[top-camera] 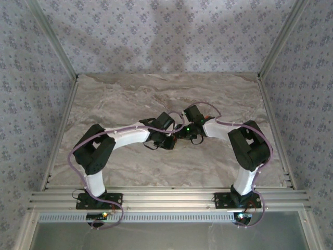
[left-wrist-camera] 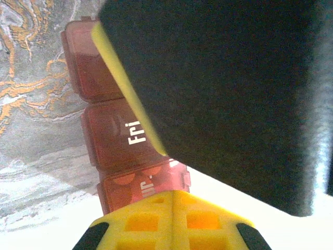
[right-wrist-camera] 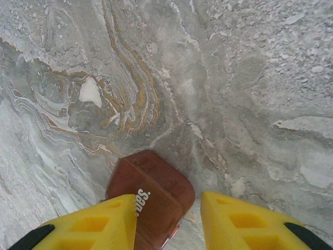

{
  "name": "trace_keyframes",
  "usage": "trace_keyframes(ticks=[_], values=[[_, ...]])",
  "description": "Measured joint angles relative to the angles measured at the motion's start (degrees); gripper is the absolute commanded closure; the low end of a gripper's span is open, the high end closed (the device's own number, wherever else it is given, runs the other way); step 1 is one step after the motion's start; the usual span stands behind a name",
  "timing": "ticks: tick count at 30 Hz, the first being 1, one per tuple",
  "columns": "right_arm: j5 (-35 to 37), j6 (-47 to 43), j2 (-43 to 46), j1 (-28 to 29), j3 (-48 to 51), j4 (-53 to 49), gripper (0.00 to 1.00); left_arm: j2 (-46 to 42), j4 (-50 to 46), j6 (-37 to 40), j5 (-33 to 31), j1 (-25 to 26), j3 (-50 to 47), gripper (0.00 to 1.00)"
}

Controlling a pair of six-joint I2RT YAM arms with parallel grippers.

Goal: Sort the pills into containers

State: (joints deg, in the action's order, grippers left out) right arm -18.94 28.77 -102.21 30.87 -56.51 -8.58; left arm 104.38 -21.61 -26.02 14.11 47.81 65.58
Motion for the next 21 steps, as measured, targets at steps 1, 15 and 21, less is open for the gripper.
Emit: trace_keyframes(ticks=[1, 15, 21], values=[[0.0, 0.0, 0.0, 0.0, 0.0, 0.0, 0.61, 0.0, -0.2, 0.0, -0.2, 0.1, 0.1, 1.0], [0.0, 0.4, -0.4, -1.0, -2.5, -2.8, 0.6, -0.1, -3.1, 2.8, -3.5, 0.3, 2.9, 0.8], [0.0, 0.4, -0.2, -2.1, -5.8, -4.5, 0.58, -6.1, -1.8, 5.0, -5.0, 0.2, 2.9, 0.6]])
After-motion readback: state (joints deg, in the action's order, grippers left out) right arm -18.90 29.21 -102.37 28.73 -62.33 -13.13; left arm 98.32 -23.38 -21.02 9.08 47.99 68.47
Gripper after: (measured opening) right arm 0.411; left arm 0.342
